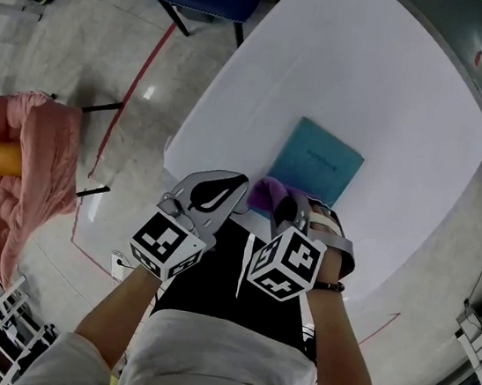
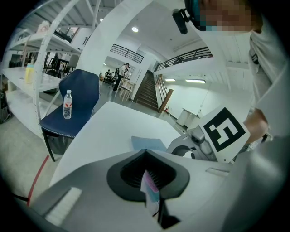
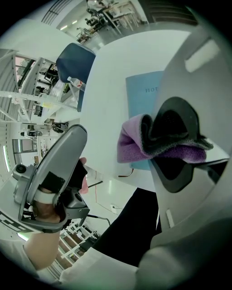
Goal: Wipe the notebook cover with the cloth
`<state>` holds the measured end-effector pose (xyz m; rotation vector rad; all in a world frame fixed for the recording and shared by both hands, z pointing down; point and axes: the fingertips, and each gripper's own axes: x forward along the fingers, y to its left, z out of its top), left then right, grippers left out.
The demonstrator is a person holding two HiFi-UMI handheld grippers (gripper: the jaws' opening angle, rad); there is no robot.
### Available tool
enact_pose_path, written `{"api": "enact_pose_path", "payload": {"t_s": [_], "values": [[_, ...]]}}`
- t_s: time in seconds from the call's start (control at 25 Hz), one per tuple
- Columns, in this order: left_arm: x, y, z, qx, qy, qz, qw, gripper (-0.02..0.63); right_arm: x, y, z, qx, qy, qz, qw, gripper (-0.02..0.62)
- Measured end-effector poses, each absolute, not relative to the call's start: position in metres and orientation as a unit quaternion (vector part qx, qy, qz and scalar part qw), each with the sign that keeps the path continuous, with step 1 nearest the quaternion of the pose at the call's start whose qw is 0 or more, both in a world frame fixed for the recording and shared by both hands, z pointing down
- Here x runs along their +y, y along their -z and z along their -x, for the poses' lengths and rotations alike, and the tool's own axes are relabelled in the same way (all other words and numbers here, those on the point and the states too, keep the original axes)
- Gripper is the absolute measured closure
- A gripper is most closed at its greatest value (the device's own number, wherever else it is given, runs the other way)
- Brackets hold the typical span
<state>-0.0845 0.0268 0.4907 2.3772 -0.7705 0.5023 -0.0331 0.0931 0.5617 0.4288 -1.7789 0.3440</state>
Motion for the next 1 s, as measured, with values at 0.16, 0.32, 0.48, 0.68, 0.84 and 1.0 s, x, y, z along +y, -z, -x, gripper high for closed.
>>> {"api": "enact_pose_path", "payload": {"t_s": [0.16, 0.32, 0.48, 0.68, 0.84, 1.0], "values": [[0.027, -0.489, 0.084, -0.290, -0.187, -0.892, 0.292, 0.606, 0.099, -0.561, 0.035, -0.768, -0.154, -0.178, 0.596, 0.484], [0.029, -0.488, 0.084, -0.291, -0.186, -0.892, 0.292, 0.606, 0.106, -0.560, 0.038, -0.769, -0.162, -0.169, 0.594, 0.485], [0.033, -0.489, 0.084, -0.290, -0.186, -0.892, 0.292, 0.606, 0.113, -0.562, 0.042, -0.771, -0.166, -0.163, 0.593, 0.485], [0.035, -0.489, 0.085, -0.294, -0.184, -0.891, 0.292, 0.606, 0.123, -0.562, 0.047, -0.773, -0.167, -0.152, 0.592, 0.485], [0.037, -0.488, 0.089, -0.296, -0.185, -0.890, 0.292, 0.606, 0.127, -0.561, 0.051, -0.774, -0.173, -0.149, 0.590, 0.485], [0.038, -0.487, 0.090, -0.299, -0.184, -0.889, 0.293, 0.606, 0.127, -0.561, 0.050, -0.774, -0.178, -0.151, 0.588, 0.485]]}}
